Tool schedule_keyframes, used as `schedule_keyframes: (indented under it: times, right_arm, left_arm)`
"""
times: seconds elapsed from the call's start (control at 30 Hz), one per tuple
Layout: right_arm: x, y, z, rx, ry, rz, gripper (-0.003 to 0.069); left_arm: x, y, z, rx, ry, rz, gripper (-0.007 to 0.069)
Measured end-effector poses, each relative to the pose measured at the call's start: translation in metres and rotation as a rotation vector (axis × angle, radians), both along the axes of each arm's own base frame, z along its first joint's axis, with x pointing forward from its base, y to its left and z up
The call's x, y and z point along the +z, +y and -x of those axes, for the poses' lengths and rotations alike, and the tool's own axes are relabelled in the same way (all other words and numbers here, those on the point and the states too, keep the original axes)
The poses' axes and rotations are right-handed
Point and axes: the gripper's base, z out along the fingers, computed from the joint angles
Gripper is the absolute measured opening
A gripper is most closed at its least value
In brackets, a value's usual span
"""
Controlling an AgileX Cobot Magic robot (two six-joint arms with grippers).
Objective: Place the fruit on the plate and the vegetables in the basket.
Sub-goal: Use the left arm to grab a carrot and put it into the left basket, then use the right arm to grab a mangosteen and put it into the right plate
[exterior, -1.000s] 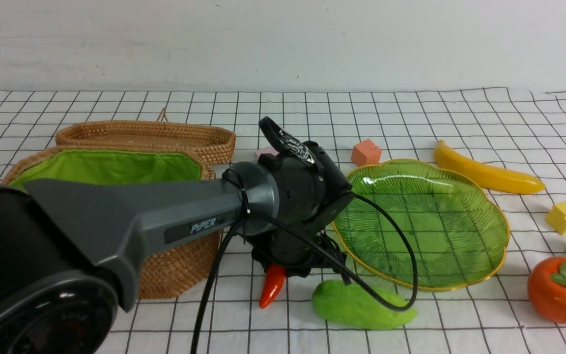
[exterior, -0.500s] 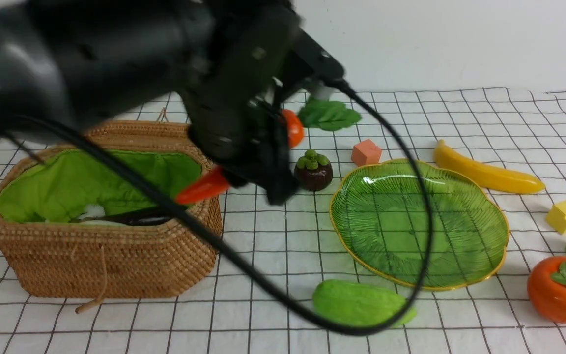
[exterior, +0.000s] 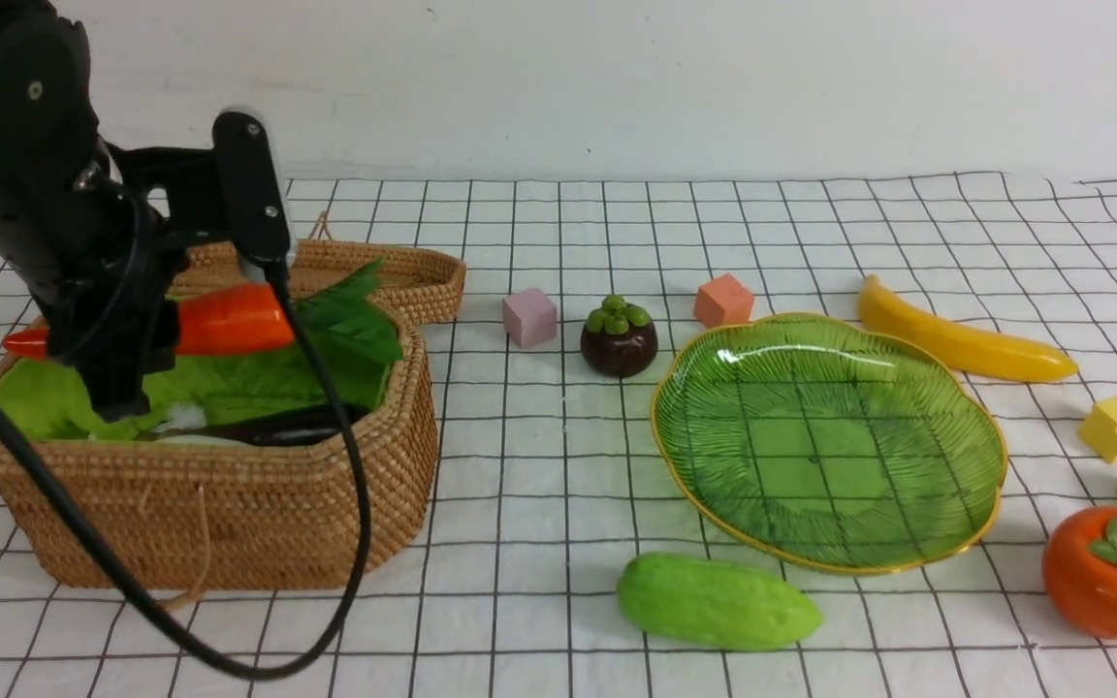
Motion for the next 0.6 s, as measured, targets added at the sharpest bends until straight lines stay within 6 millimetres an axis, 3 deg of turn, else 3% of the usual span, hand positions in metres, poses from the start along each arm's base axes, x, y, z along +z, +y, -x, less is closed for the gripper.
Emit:
schedule_keyframes:
  times: [0.07,0.2,0.27,0.4,0.53,0.6]
  right_arm:
    - [0.000,0.000,-0.001,-0.005,-0.008,-0.008,0.0162]
    - [-0.002,0.001,-0.004,-0.014,-0.014,-0.017,0.0162]
    - [-0.005,0.002,-0.007,-0.022,-0.017,-0.023,0.0162]
    - [-0.005,0.003,-0.010,-0.030,-0.026,-0.033,0.0162]
    - [-0.004,0.005,-0.016,-0.044,-0.036,-0.051,0.0162]
    - [-0.003,0.010,-0.030,-0.065,-0.019,-0.066,0.0162]
  left_arm:
    - [-0.003,0.000,-0.004,0.021,-0.015,0.019,0.0260]
    - [-0.003,-0.001,-0.005,0.036,-0.031,0.038,0.0358]
    - [-0.001,0.000,-0.003,0.047,-0.031,0.043,0.0493]
    - [0.005,0.002,0.003,0.087,-0.026,0.065,0.0617]
    - [0.021,-0.003,0.016,0.216,-0.070,0.233,0.0615]
    - [0.046,-0.017,0.035,0.279,-0.149,0.408,0.0489]
